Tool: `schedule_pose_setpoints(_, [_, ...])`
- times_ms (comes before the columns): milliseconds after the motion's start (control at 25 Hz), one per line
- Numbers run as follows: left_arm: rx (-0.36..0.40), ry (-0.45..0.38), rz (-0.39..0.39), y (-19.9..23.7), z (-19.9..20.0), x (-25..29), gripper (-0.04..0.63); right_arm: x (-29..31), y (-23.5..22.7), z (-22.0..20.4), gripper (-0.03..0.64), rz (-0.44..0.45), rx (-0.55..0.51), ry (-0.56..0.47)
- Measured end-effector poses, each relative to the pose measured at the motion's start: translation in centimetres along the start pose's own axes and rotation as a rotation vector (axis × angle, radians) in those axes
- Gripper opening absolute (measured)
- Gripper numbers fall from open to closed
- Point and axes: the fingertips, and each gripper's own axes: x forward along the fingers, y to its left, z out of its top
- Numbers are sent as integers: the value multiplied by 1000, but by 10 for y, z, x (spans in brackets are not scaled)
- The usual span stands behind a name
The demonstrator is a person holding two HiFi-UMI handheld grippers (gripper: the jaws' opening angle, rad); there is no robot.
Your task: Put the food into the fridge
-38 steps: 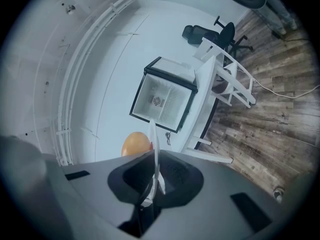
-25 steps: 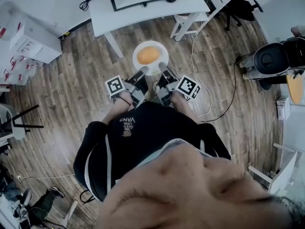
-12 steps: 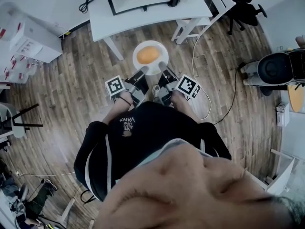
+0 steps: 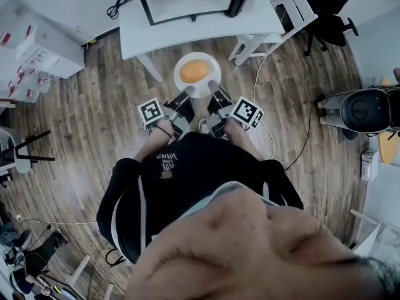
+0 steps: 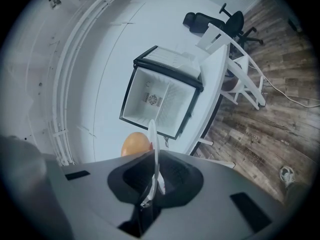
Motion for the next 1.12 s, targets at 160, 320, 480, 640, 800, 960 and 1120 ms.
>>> schedule_pose_setpoints(160, [-1, -18, -1, 0, 8, 21, 32, 10, -5, 20, 25, 6, -4, 20])
schedule_pose_setpoints(320, [-1, -37, 4, 3, 14, 38, 32, 19, -12, 37, 25, 10, -4, 42])
schedule_pose_setpoints(480, [1, -57, 8, 6, 21, 52, 32, 28, -17, 51, 25, 15, -6, 65])
schedule_pose_setpoints(640, [4, -81, 8, 7, 27, 69, 32, 36, -24, 67, 25, 18, -1, 88])
schedule_pose_setpoints(800, [15, -103, 13, 9, 32, 83, 32, 43, -30, 80, 25, 26, -2, 113])
schedule_pose_setpoints(960, [18, -127, 16, 12, 37, 92, 32, 51, -34, 89, 25, 38, -5, 134])
schedule_pose_setpoints(1120, [15, -141, 15, 11, 39, 93, 32, 52, -37, 90, 25, 24, -8, 148])
